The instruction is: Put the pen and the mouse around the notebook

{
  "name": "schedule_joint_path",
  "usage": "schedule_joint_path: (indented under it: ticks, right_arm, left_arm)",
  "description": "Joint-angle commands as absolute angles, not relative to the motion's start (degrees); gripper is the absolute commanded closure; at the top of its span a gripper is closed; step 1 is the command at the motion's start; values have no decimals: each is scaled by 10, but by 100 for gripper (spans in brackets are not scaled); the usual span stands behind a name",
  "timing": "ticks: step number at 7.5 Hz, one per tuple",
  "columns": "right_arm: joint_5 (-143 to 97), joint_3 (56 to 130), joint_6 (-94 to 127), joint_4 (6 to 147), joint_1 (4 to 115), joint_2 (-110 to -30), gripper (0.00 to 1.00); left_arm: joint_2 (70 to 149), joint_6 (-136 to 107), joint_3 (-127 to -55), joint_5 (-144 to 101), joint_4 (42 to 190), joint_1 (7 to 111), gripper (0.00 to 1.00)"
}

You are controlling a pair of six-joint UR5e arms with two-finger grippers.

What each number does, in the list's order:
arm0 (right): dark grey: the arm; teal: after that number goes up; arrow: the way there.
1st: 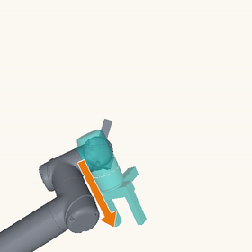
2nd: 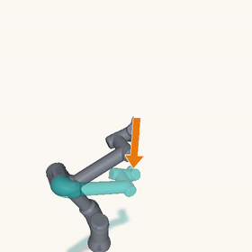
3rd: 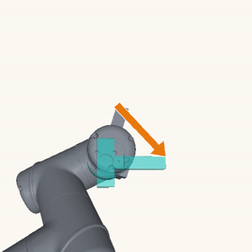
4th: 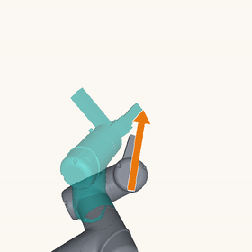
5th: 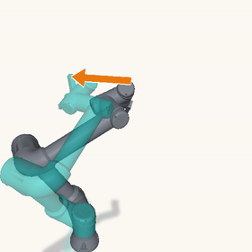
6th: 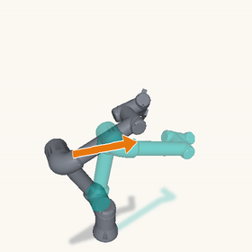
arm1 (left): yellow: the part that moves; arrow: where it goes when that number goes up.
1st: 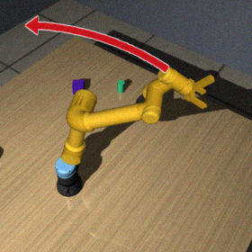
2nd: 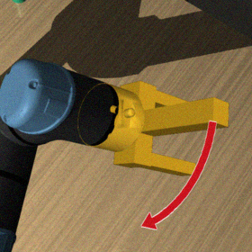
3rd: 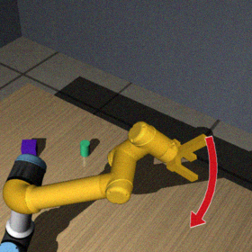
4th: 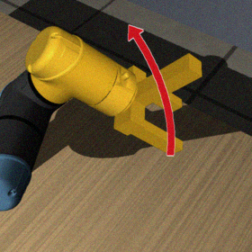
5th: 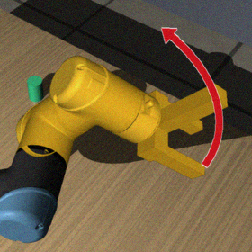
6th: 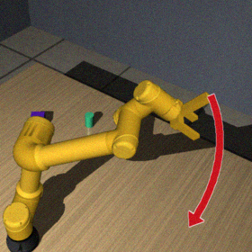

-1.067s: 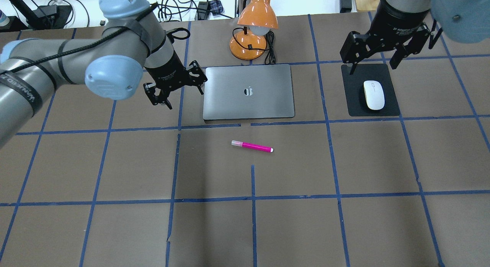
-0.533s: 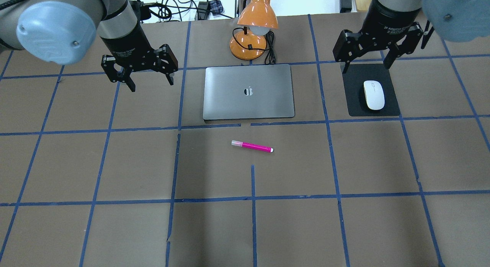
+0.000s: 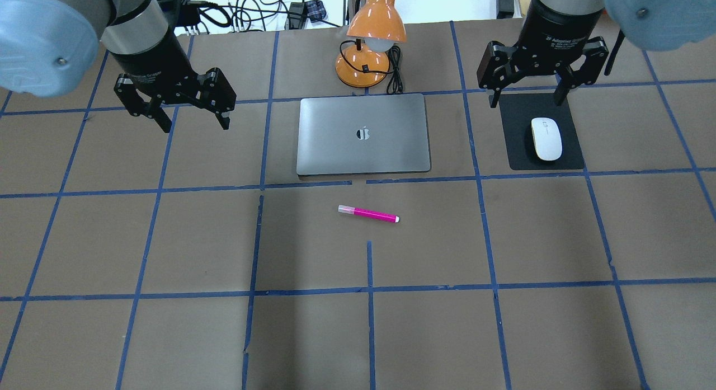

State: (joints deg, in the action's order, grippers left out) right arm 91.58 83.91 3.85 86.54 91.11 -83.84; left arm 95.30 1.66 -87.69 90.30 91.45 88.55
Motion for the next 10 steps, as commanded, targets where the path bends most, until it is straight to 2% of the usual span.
schedule_joint_path:
  ticks: [1,10]
  right_arm:
    - [912,843,38,864,913,-835,0]
    - [919,853,35,870,907,-834,0]
  left_arm:
    - [937,41,-881,900,924,859,0]
    - [920,45,-907,896,923,852,0]
